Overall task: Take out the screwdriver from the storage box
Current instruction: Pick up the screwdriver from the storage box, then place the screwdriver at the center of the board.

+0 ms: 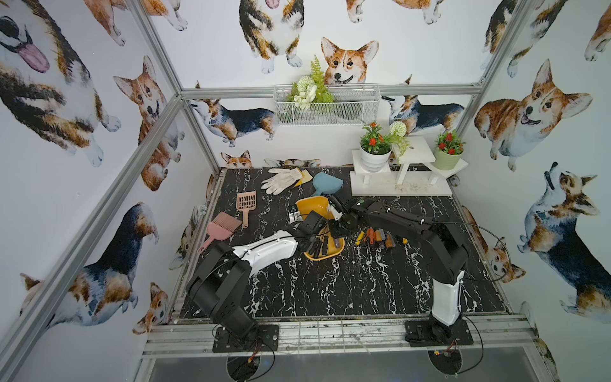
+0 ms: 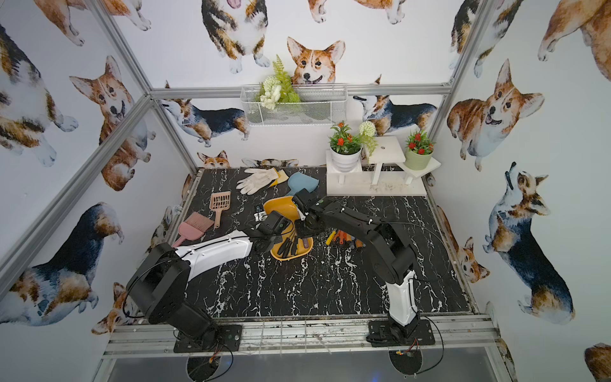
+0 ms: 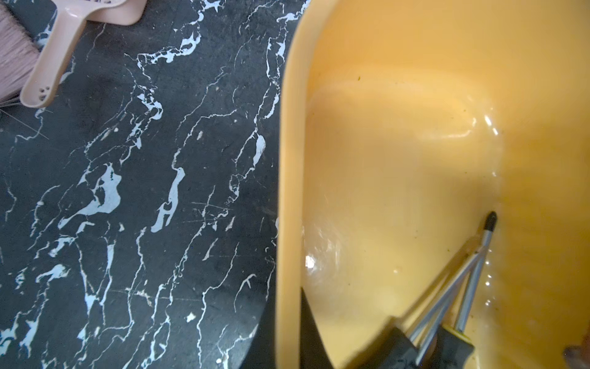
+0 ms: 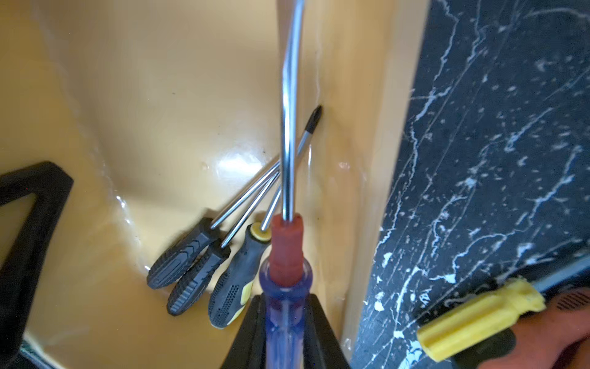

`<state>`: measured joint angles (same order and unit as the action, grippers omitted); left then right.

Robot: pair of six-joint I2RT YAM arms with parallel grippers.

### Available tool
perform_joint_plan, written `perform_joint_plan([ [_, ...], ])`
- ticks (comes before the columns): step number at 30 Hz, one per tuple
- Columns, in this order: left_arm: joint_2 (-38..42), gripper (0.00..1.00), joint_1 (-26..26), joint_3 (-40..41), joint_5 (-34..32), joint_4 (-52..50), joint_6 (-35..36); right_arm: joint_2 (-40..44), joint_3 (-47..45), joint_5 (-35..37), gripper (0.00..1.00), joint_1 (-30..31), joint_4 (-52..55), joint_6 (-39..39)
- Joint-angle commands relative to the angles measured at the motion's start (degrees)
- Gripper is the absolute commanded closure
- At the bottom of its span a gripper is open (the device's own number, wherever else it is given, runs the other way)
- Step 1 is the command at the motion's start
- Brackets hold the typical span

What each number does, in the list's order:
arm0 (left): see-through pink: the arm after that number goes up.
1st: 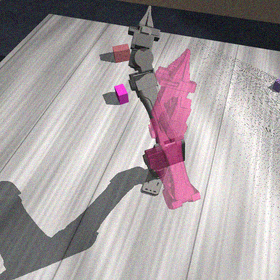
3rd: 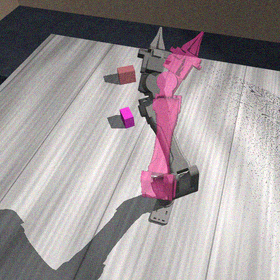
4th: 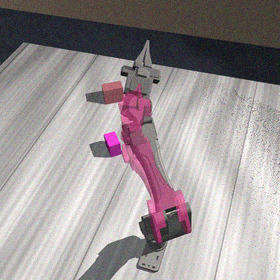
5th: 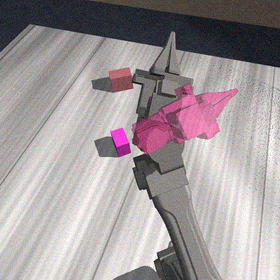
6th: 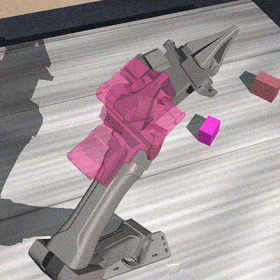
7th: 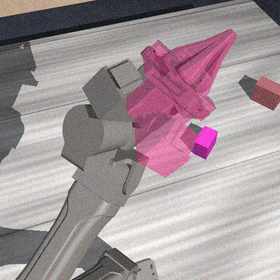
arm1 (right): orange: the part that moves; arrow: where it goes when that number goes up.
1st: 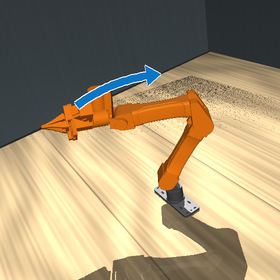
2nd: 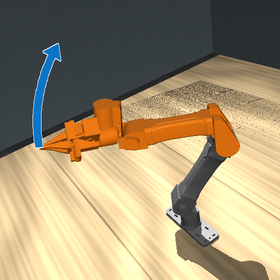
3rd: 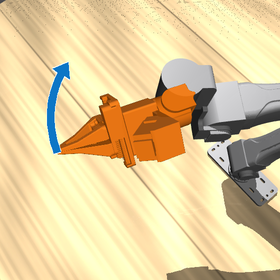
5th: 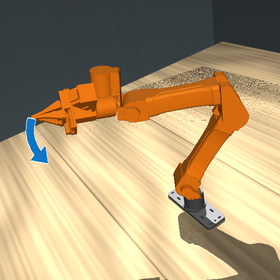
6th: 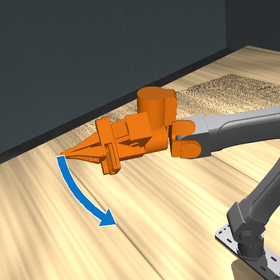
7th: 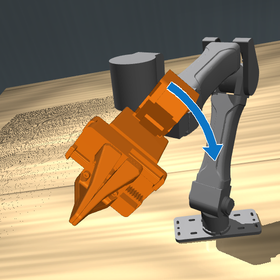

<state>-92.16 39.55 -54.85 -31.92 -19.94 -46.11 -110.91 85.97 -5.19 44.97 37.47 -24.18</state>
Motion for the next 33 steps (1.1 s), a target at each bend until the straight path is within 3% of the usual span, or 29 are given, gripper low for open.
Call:
perform_joint_plan([
  [1,-0.3,1.0,-0.1,-0.7,-0.8,0.3,-0.7,1.5,-0.1,-0.2,1.0,-0.2,-0.5,0.5],
  [10,-0.6,1.0,-0.1,-0.7,-0.7,-0.1,-0.4,6.8,-1.6,-3.8,1.0,-2.7,-2.5,-1.3],
  [19,-0.2,1.0,-0.1,-0.2,-0.8,-0.1,-0.5,14.2,-8.3,-5.2,1.0,-9.5,-3.6,-1.6],
  [27,0.1,1.0,-0.1,-0.7,-1.0,-0.4,-0.1,18.7,-14.2,-2.5,1.0,-16.8,-1.5,1.2],
  [33,0.4,1.0,-0.1,-0.8,-1.1,-0.5,0.1,20.0,-16.1,4.3,1.0,-20.3,3.4,4.9],
])
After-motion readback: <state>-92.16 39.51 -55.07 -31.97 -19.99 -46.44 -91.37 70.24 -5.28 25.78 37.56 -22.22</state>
